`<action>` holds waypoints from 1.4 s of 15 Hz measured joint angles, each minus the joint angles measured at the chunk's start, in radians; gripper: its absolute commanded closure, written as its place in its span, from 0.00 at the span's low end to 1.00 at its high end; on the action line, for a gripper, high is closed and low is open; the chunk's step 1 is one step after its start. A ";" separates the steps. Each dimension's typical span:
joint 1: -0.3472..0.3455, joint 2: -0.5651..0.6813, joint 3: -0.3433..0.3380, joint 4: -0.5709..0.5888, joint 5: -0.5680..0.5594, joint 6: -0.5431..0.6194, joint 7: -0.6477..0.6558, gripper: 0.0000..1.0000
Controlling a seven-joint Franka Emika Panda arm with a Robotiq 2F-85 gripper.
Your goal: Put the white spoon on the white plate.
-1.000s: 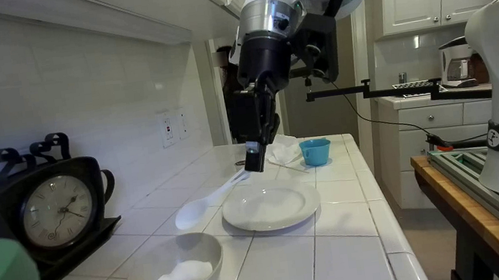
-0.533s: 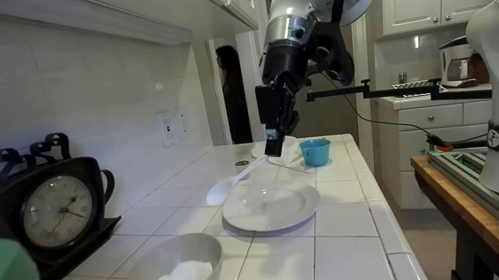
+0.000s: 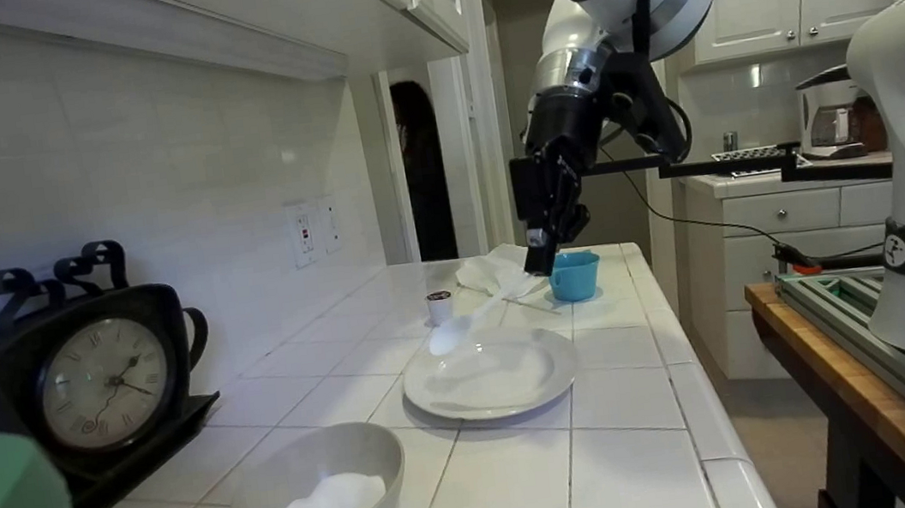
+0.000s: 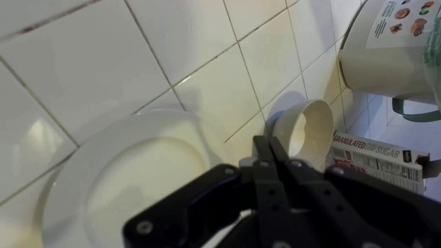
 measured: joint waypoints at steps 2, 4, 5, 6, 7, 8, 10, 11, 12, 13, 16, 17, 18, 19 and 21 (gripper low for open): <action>-0.001 -0.001 -0.006 -0.023 0.035 0.000 -0.018 0.99; -0.007 -0.001 -0.007 -0.042 0.066 0.000 -0.029 0.99; -0.011 -0.001 -0.008 -0.050 0.081 0.001 -0.034 0.99; -0.015 0.000 -0.008 -0.057 0.096 0.001 -0.042 0.99; -0.019 0.002 -0.008 -0.062 0.109 0.001 -0.049 0.99; -0.023 0.003 -0.008 -0.066 0.124 0.001 -0.057 0.99; -0.030 0.004 -0.009 -0.072 0.153 0.001 -0.072 0.99; -0.033 0.006 -0.009 -0.077 0.172 0.001 -0.083 0.99; -0.035 0.010 -0.010 -0.080 0.191 0.001 -0.095 0.99; -0.035 0.016 -0.013 -0.082 0.209 0.001 -0.106 0.99; -0.035 0.042 -0.019 -0.084 0.252 0.001 -0.138 0.99; -0.035 0.051 -0.021 -0.083 0.263 0.002 -0.146 0.99; -0.035 0.059 -0.022 -0.083 0.273 0.002 -0.155 0.99; -0.035 0.066 -0.022 -0.083 0.283 0.002 -0.164 0.99; -0.035 0.081 -0.022 -0.083 0.292 0.002 -0.175 0.99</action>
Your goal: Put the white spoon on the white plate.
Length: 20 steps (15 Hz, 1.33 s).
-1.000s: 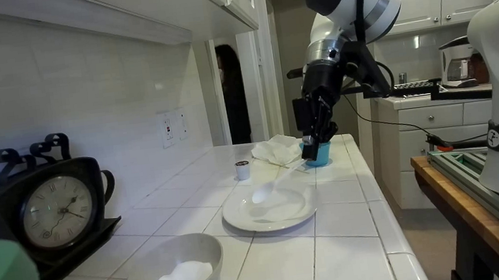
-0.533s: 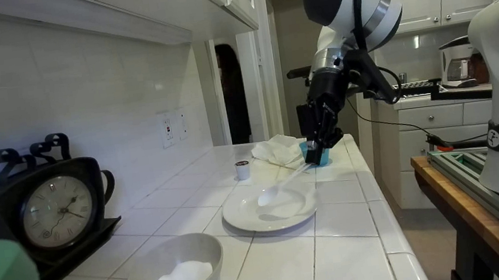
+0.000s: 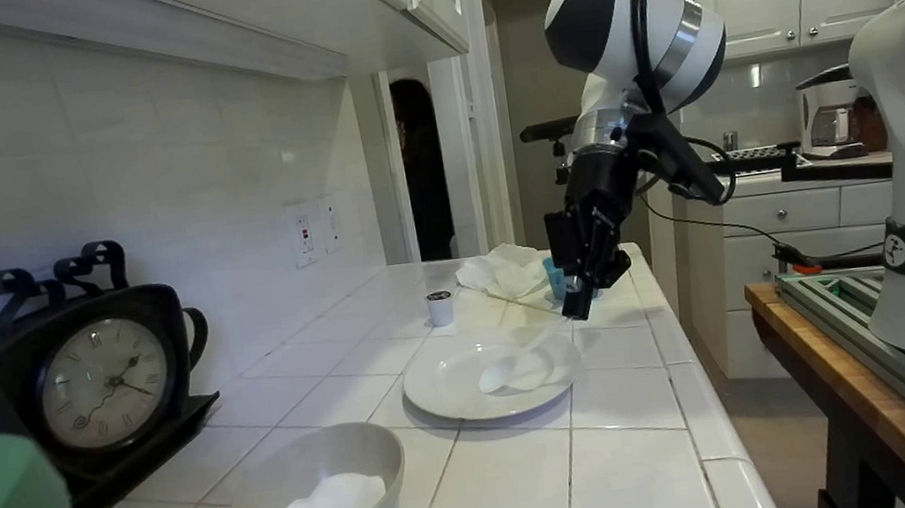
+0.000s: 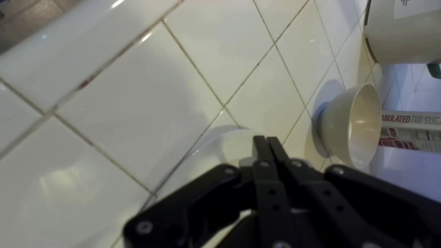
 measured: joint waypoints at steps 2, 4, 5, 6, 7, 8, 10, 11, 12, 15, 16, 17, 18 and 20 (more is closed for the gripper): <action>0.000 0.013 0.000 0.000 0.008 0.000 -0.006 0.99; 0.000 0.025 0.000 0.001 0.010 0.000 -0.009 0.99; 0.000 0.030 0.000 0.002 0.010 0.000 -0.009 0.99; 0.000 0.034 0.000 0.003 0.010 0.000 -0.009 0.99; 0.000 0.039 0.000 0.004 0.011 0.000 -0.010 0.99; 0.000 0.042 -0.001 0.005 0.011 0.000 -0.010 0.99; -0.001 0.048 -0.001 0.006 0.011 0.001 -0.010 0.99; -0.001 0.051 -0.002 0.007 0.011 0.002 -0.010 0.99; -0.001 0.054 -0.002 0.007 0.011 0.003 -0.010 0.99; -0.003 0.054 -0.005 0.011 0.017 0.002 -0.023 0.99; -0.004 0.053 -0.010 0.013 0.036 -0.002 -0.044 0.99; -0.008 0.053 -0.018 0.014 0.058 -0.008 -0.069 0.99; -0.012 0.054 -0.027 0.014 0.083 -0.019 -0.097 0.99; -0.025 0.065 -0.039 0.014 0.127 -0.046 -0.156 0.99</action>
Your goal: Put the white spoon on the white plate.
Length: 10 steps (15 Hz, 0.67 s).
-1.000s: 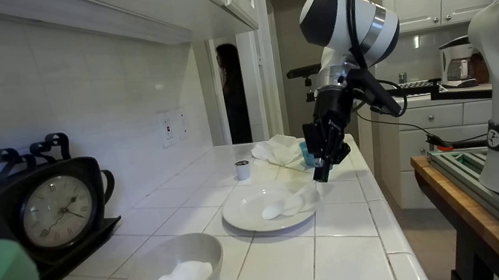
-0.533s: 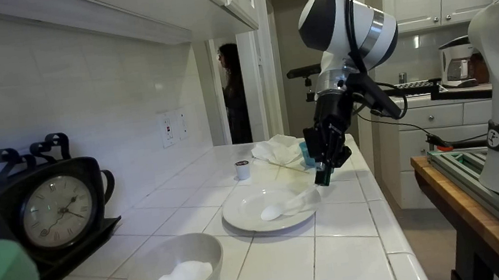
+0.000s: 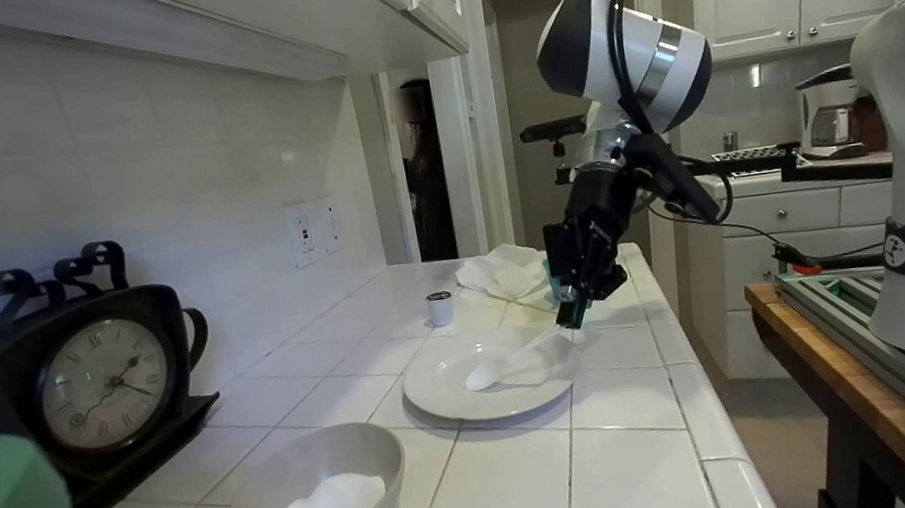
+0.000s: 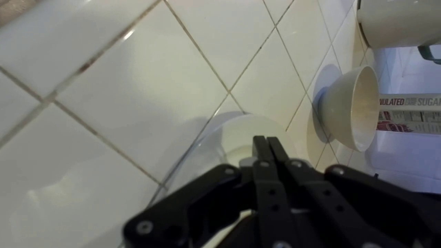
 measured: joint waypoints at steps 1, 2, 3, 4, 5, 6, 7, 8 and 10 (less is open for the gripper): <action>-0.012 0.009 0.000 0.000 0.019 -0.017 -0.027 0.99; -0.024 0.021 -0.001 0.001 0.037 -0.035 -0.055 0.99; -0.035 0.034 -0.003 0.002 0.053 -0.054 -0.084 0.99; -0.045 0.048 -0.007 0.004 0.067 -0.074 -0.112 0.99; -0.054 0.064 -0.012 0.006 0.079 -0.095 -0.139 0.99; -0.064 0.079 -0.017 0.009 0.089 -0.115 -0.164 0.99; -0.073 0.094 -0.024 0.013 0.099 -0.136 -0.188 0.99; -0.082 0.109 -0.029 0.018 0.103 -0.156 -0.210 0.99; -0.094 0.134 -0.041 0.027 0.105 -0.191 -0.242 0.99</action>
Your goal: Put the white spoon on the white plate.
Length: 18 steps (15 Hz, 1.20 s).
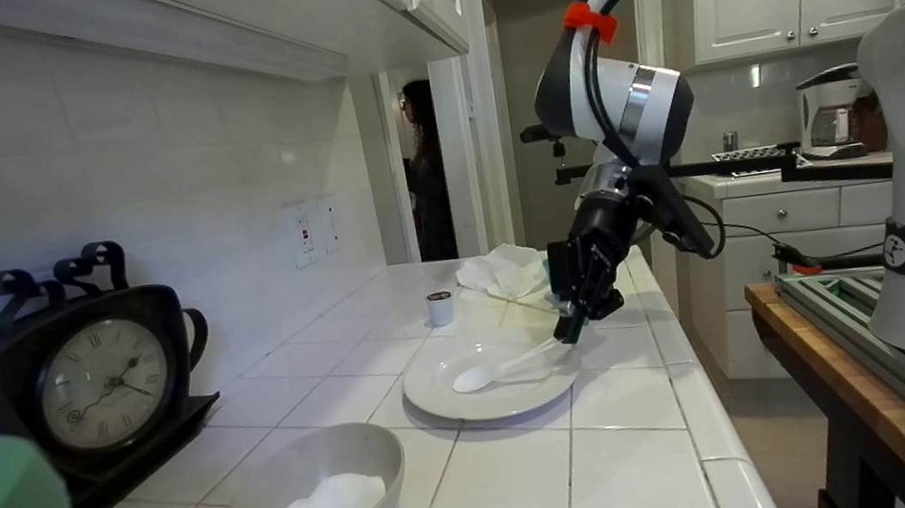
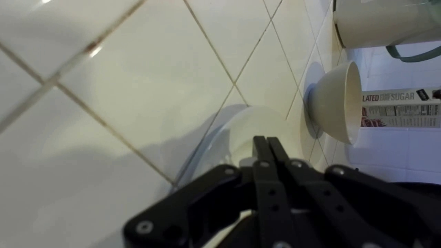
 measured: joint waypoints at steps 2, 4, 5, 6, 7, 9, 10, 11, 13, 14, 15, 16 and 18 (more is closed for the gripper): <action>-0.007 0.019 -0.009 0.009 0.000 -0.026 -0.021 0.72; -0.012 0.034 -0.012 0.018 0.000 -0.045 -0.037 0.65; -0.013 0.041 -0.013 0.022 0.000 -0.050 -0.041 0.56; -0.013 0.048 -0.013 0.025 0.000 -0.052 -0.042 0.49; -0.013 0.053 -0.013 0.029 0.000 -0.052 -0.043 0.41; -0.013 0.062 -0.013 0.034 0.000 -0.052 -0.043 0.27; -0.013 0.065 -0.013 0.035 0.000 -0.052 -0.043 0.19; -0.013 0.066 -0.013 0.036 -0.001 -0.051 -0.043 0.13; -0.013 0.065 -0.013 0.040 -0.005 -0.051 -0.043 0.01; -0.012 0.063 -0.013 0.042 -0.013 -0.048 -0.041 0.00; -0.010 0.060 -0.013 0.045 -0.028 -0.038 -0.035 0.00; -0.005 0.053 -0.010 0.048 -0.053 -0.018 -0.016 0.00; 0.015 0.021 0.004 0.050 -0.151 0.049 0.077 0.00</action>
